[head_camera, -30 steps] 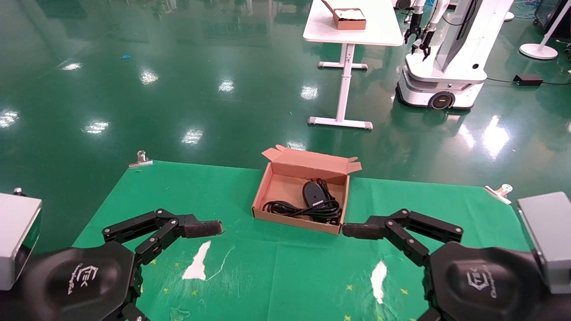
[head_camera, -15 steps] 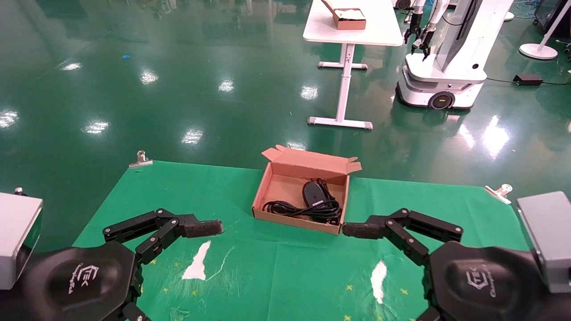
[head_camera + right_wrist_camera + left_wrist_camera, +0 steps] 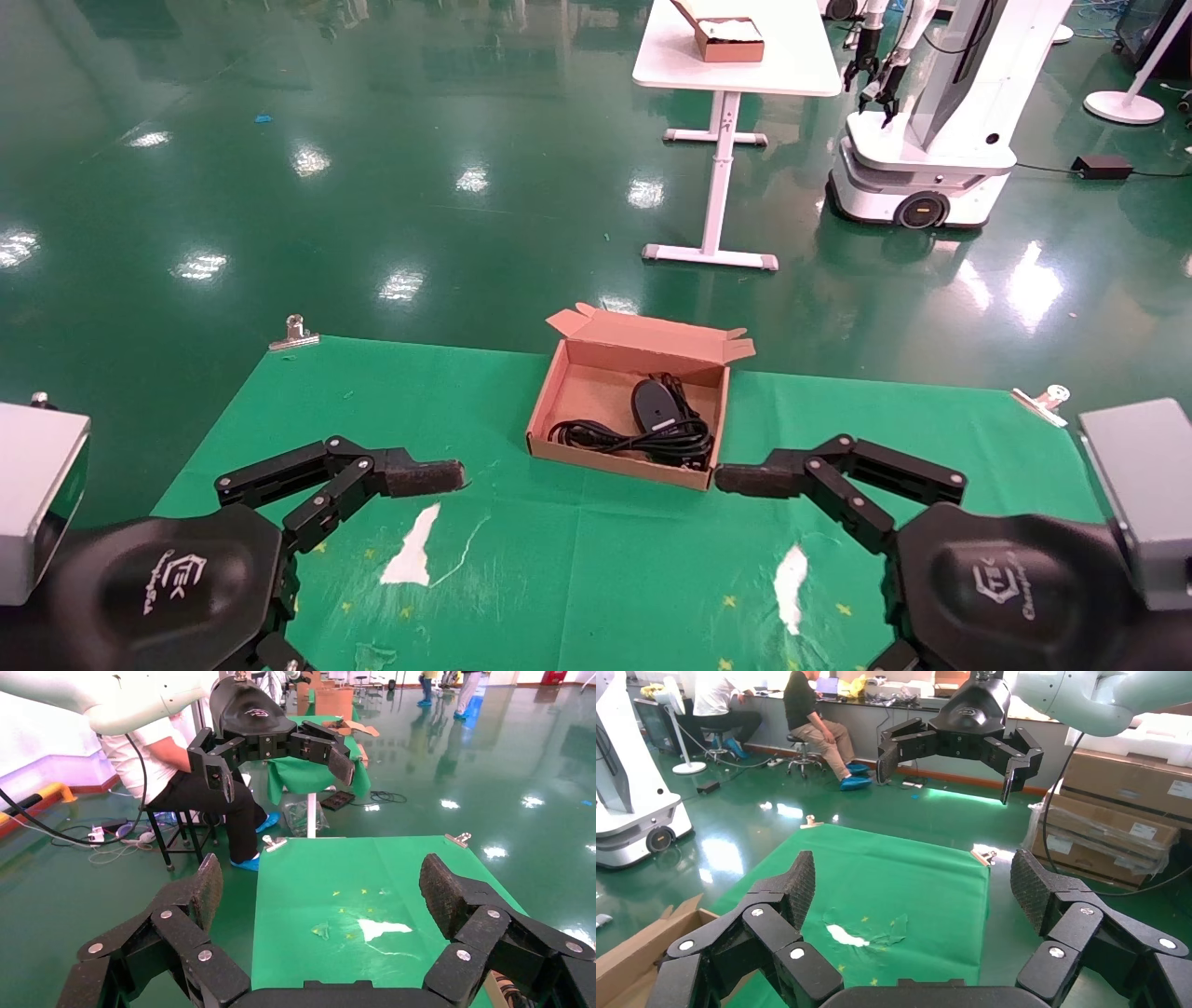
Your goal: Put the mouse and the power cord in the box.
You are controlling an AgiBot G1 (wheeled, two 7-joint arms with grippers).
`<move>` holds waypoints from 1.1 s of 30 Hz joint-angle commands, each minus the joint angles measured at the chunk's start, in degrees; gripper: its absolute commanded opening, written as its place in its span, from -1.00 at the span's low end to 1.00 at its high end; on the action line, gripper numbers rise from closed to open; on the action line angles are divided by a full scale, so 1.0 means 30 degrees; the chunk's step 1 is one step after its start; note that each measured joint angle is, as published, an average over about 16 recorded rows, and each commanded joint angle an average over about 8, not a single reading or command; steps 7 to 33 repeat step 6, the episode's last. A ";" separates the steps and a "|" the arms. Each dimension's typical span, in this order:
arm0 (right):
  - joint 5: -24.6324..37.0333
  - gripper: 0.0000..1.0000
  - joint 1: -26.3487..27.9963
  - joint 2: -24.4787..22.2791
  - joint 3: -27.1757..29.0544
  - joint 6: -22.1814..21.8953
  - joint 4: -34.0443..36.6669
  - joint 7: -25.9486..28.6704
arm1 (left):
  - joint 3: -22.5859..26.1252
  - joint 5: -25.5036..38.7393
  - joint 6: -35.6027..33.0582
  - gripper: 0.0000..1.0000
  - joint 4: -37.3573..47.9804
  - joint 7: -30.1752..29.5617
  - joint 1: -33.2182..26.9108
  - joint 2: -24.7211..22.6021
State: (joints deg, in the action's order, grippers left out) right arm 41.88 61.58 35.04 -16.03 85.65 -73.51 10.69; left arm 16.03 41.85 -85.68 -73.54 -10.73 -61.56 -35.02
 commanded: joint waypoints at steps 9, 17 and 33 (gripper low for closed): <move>0.0000 1.00 0.0002 0.0000 0.0000 0.0000 0.0003 0.0000 | 0.0000 0.0000 0.0000 1.00 0.0000 0.0000 0.0000 0.0000; 0.0000 1.00 0.0002 0.0000 0.0000 0.0000 0.0003 0.0000 | 0.0000 0.0000 0.0000 1.00 0.0000 0.0000 0.0000 0.0000; 0.0000 1.00 0.0002 0.0000 0.0000 0.0000 0.0003 0.0000 | 0.0000 0.0000 0.0000 1.00 0.0000 0.0000 0.0000 0.0000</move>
